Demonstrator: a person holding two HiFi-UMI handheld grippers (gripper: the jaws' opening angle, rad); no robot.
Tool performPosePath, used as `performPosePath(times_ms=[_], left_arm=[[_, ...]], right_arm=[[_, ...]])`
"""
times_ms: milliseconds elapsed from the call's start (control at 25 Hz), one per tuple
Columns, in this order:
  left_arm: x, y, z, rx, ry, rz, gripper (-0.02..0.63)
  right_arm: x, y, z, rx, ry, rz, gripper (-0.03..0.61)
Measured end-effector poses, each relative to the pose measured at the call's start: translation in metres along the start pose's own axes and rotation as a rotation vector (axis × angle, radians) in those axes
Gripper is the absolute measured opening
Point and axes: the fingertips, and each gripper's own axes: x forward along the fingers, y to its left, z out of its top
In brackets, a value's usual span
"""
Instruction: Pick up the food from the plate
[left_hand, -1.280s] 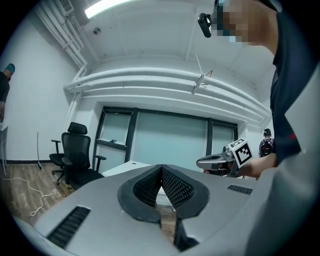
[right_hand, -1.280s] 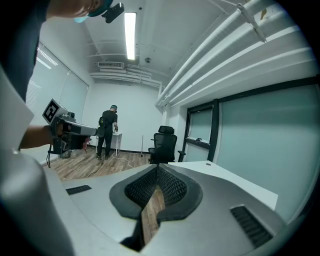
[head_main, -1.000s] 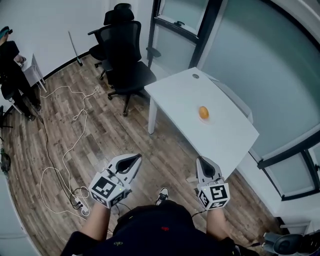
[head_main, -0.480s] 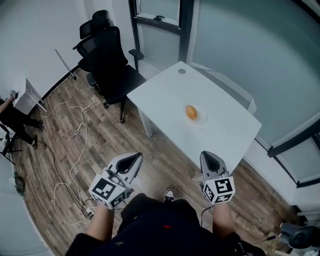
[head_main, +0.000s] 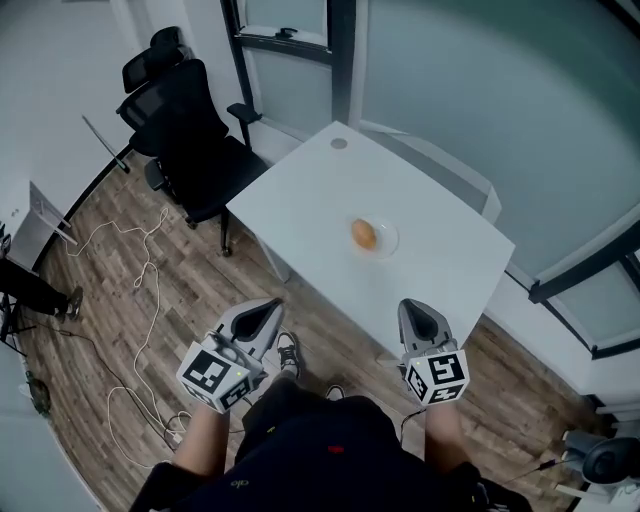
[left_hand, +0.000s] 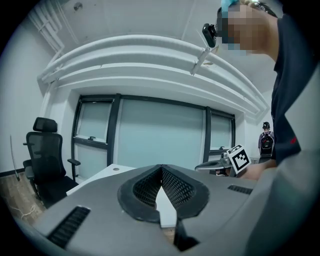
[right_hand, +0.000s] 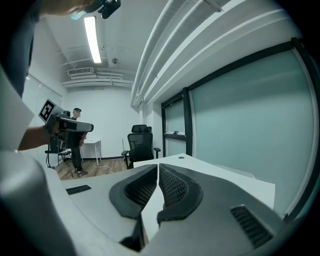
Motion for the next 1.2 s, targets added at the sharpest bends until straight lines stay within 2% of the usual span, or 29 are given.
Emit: performPosePath(times_ms=[440, 680, 1000, 1080, 1160, 1200], left_arm=[[0.082, 0.12, 0.009, -0.001, -0.012, -0.116, 0.023], [0.119, 0.195, 0.003, -0.029, 0.029, -0.203, 0.023], [0.159, 0.242, -0.01, -0.057, 0.063, -0.307, 0.023], [0.168, 0.243, -0.013, -0.069, 0.074, -0.317, 0.023], [0.174, 0.242, -0.019, -0.085, 0.091, -0.319, 0.023], [0.176, 0.24, -0.022, -0.093, 0.099, -0.318, 0.023]], right_arm=[[0.117, -0.021, 0.029, -0.024, 0.034, -0.087, 0.026], [0.189, -0.018, 0.04, -0.025, 0.07, -0.155, 0.028], [0.248, -0.026, 0.027, -0.049, 0.163, -0.209, 0.029], [0.259, -0.034, 0.014, -0.053, 0.214, -0.194, 0.068], [0.27, -0.042, -0.005, -0.066, 0.28, -0.162, 0.192], [0.276, -0.046, -0.014, -0.076, 0.311, -0.149, 0.212]])
